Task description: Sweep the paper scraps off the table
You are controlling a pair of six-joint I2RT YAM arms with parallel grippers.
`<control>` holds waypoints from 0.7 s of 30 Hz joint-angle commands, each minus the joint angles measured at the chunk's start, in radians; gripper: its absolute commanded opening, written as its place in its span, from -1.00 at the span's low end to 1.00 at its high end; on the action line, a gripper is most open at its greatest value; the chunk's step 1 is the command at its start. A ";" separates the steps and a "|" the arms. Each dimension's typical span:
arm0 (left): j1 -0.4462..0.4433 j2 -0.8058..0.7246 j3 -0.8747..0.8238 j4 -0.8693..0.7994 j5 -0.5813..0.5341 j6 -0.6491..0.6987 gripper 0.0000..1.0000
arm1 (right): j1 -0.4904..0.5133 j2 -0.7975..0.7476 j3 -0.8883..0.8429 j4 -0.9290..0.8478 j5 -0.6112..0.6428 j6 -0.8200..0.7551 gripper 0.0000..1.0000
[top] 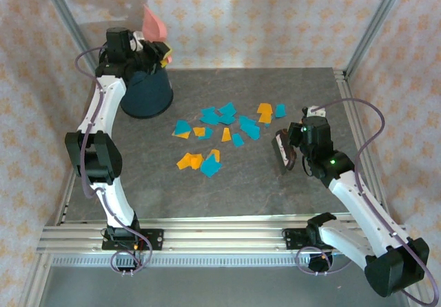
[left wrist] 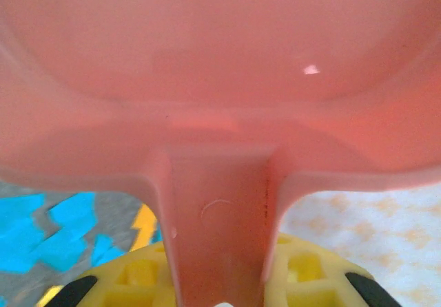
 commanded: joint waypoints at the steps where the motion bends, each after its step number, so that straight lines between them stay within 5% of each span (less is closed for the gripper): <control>1: -0.026 -0.066 0.066 -0.282 -0.077 0.298 -1.00 | 0.006 0.006 0.008 0.079 -0.019 0.020 -1.00; 9: -0.111 -0.125 0.070 -0.577 -0.276 0.634 -1.00 | 0.004 0.067 0.036 0.194 -0.080 0.062 -1.00; 21: -0.232 -0.287 -0.152 -0.715 -0.442 0.870 -1.00 | -0.070 0.332 0.191 0.383 -0.256 0.165 -1.00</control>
